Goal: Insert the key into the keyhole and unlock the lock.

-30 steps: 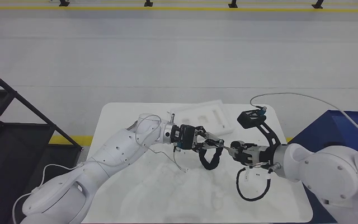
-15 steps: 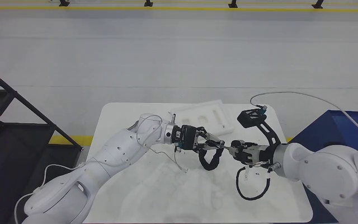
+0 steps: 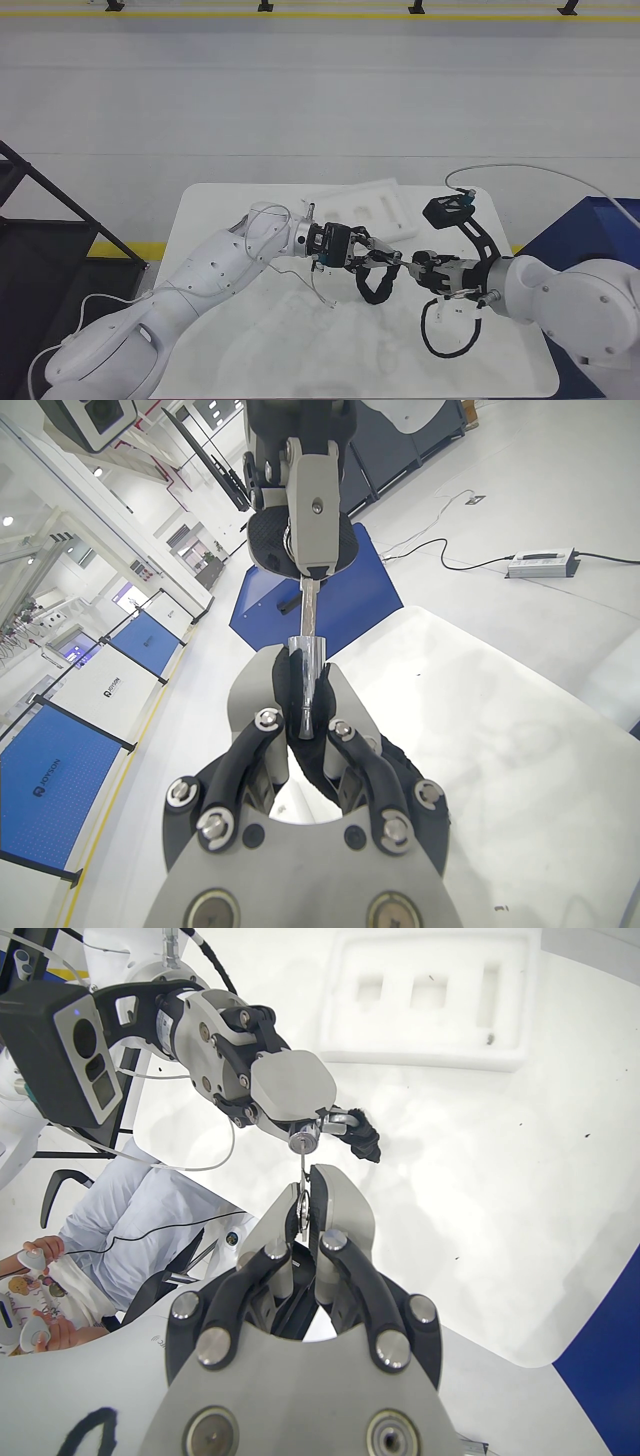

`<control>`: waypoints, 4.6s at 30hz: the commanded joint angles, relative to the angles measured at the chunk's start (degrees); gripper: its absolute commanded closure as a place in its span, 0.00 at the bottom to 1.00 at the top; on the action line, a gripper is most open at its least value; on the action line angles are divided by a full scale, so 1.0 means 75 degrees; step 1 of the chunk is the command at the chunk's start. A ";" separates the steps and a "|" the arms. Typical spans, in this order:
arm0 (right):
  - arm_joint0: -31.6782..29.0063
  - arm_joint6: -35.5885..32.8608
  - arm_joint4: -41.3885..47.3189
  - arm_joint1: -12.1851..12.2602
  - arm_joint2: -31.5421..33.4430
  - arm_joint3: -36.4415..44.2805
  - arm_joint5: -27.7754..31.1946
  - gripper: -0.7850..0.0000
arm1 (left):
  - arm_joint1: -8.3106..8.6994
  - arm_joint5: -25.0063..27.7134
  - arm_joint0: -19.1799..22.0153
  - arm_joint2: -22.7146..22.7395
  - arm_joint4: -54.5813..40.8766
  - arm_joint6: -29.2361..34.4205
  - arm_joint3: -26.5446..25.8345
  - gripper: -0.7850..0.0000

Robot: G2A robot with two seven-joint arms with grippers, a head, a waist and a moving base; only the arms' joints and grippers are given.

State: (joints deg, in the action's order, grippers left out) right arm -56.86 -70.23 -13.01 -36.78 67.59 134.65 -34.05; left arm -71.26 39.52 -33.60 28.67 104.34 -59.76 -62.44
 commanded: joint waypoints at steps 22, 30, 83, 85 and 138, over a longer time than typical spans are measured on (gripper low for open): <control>0.0492 0.0194 -0.0224 0.0035 -0.0860 -0.0215 -0.0195 0.93 | -0.0092 0.0233 0.0004 0.0005 0.0192 0.0040 -0.0032 1.00; 0.0752 0.0212 -0.0104 -0.0022 -0.0946 -0.0344 0.0266 0.00 | -0.0108 0.0727 -0.0041 0.0057 -0.0174 0.0058 0.0172 1.00; -0.0619 0.2054 -0.4032 0.0262 0.0048 -0.0811 0.8771 0.37 | 0.0619 0.2465 0.2173 -0.2524 -0.9363 0.7982 -0.0649 1.00; -0.0761 0.2066 -0.4253 0.0284 0.0155 -0.0673 0.8818 0.53 | 0.0627 0.2465 0.2163 -0.2524 -0.9490 0.8078 -0.0671 1.00; -0.1267 0.1253 -0.1167 0.0063 0.0901 -0.0986 0.6106 0.00 | 0.0653 0.2465 0.2014 -0.2524 -0.8830 0.7753 -0.0619 1.00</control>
State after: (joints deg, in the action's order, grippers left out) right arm -66.23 -61.17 -22.13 -36.29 74.03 127.44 11.71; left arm -66.33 58.00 -18.44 9.74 37.40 -1.73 -67.60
